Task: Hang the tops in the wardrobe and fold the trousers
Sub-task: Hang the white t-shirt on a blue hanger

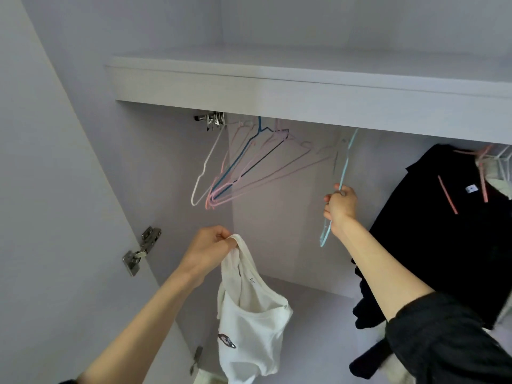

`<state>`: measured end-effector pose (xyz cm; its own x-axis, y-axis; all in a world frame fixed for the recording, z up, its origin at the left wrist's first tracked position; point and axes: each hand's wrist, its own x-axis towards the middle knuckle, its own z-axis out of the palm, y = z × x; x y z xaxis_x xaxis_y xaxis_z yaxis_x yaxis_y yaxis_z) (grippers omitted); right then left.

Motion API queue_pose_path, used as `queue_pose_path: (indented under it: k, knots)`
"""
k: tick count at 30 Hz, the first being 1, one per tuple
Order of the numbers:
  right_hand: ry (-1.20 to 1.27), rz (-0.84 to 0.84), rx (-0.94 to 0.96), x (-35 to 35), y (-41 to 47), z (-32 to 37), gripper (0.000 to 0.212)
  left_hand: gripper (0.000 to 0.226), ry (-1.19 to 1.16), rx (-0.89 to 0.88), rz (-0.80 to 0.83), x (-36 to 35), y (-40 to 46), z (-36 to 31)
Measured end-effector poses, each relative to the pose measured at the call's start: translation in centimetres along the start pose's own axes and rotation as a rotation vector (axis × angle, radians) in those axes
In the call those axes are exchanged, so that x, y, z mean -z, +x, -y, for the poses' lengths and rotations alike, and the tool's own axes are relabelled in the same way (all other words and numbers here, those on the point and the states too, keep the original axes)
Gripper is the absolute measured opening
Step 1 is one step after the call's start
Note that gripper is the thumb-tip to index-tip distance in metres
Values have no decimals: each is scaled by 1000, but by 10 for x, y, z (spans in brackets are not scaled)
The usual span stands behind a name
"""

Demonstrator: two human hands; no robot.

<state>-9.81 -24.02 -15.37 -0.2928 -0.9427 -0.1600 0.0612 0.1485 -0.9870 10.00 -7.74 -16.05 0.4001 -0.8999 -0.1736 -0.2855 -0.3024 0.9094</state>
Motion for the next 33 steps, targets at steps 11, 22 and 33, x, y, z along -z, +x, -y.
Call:
queue_pose_path:
  k: [11, 22, 33]
  knots:
    - [82, -49, 55, 54, -1, -7, 22, 19, -2, 27, -37, -13, -9, -1]
    - [162, 13, 138, 79, -13, 11, 21, 20, 5, 30, 0, -22, -20, -5]
    - [84, 94, 2, 128, -63, -85, 30, 15, -66, 69, 39, -31, -27, 1]
